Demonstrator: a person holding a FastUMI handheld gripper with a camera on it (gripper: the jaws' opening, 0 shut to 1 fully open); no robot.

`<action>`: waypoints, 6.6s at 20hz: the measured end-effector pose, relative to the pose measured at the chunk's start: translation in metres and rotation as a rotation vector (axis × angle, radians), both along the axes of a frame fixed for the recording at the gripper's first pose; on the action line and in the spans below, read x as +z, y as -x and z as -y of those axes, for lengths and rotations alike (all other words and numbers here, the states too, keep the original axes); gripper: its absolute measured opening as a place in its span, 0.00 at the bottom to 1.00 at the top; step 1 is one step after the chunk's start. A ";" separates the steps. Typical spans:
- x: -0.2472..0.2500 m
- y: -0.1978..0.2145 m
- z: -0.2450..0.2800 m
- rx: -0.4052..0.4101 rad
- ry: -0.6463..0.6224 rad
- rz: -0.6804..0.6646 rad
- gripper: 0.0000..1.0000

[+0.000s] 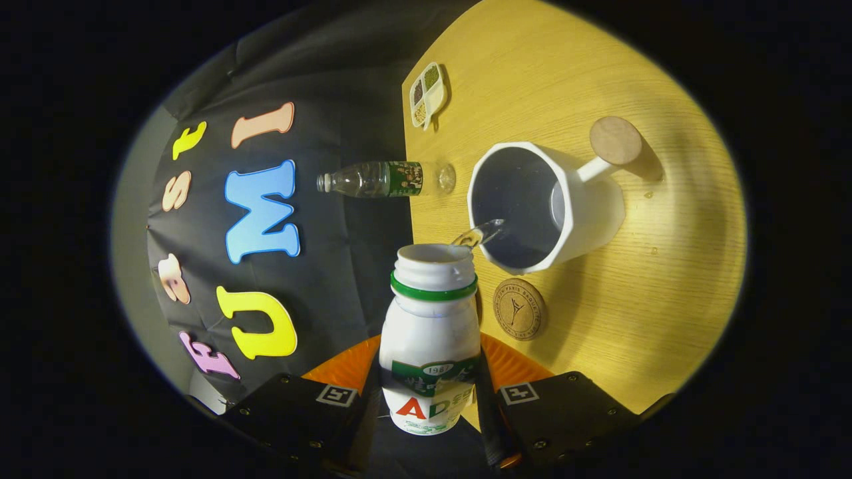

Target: Take the bottle from table, then pour the juice into the cup, finally place the bottle on the coaster

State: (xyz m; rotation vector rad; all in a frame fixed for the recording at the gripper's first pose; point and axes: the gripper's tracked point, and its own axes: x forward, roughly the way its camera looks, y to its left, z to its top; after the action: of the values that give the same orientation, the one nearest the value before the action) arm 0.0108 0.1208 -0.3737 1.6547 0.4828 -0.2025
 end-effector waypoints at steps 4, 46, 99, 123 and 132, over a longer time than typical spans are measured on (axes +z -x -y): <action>0.000 0.000 0.001 -0.002 -0.006 0.001 0.64; 0.005 -0.012 0.004 -0.059 -0.094 -0.004 0.63; 0.019 -0.016 0.017 -0.173 -0.277 -0.067 0.63; 0.020 -0.021 0.022 -0.211 -0.280 -0.081 0.63; 0.016 -0.020 0.022 -0.202 -0.254 -0.075 0.63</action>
State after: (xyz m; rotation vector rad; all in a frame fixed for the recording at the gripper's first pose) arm 0.0308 0.0984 -0.3581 1.9514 0.4092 -0.3659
